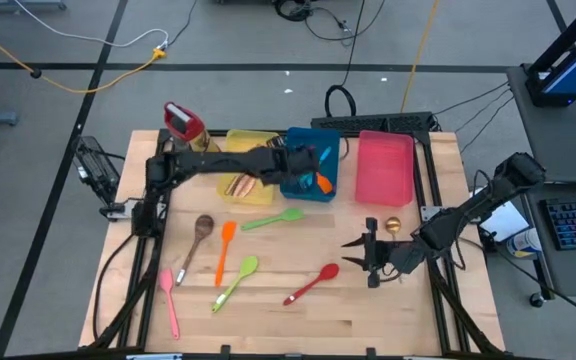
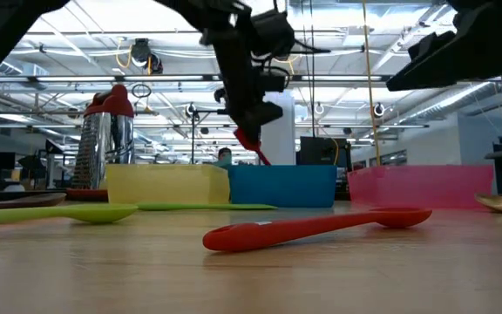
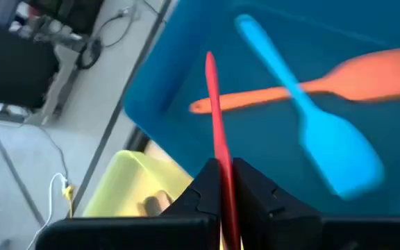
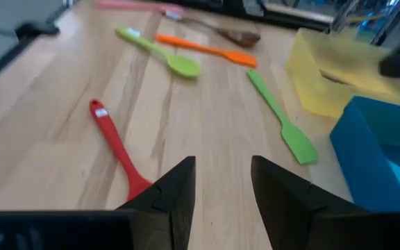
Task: Pick & Place Kitchen Items
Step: Put the red spatula into the blue bin, then put the green spatula into the blue bin
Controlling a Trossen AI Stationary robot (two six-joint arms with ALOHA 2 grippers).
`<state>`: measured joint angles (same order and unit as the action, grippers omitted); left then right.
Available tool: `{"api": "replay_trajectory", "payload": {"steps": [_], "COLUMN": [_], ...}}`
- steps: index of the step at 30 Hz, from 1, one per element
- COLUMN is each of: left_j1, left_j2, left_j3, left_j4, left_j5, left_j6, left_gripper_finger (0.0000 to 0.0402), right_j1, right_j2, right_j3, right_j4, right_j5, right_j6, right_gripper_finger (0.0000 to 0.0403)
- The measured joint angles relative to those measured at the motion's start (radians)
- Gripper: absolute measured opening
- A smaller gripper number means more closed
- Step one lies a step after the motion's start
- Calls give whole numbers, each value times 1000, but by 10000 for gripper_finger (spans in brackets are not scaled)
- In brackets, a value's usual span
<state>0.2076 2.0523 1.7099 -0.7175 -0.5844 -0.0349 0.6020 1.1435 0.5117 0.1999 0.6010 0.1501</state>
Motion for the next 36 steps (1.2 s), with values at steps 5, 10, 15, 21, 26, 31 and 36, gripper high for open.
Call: {"api": "replay_trajectory", "payload": {"steps": [5,10,15,21,26,31,36], "left_j1": [55,86,103,98,92,83,56], "left_j2": [42,73,106,130,131,131,127], "left_j3": [-2,-3,-5,-3,-3,-3,-3], "left_j4": [101,182,220,263,267,266,268], "left_j5": [10,65,172,209,224,224,243], "left_j6": [13,34,88,107,149,165,214], "left_gripper_finger": [18,44,74,85,87,87,87], "right_j1": [-22,-47,-71,-93,-120,-140,-145], "right_j2": [0,-1,0,0,0,0,0], "right_j3": [-118,-214,-264,-272,-272,-272,-272], "right_j4": [247,404,477,486,493,493,493], "right_j5": [-3,-2,-3,-3,-3,-3,-3], "right_j6": [-17,-8,-6,-8,-13,-1,48], "right_gripper_finger": [131,130,130,130,130,130,130]}}
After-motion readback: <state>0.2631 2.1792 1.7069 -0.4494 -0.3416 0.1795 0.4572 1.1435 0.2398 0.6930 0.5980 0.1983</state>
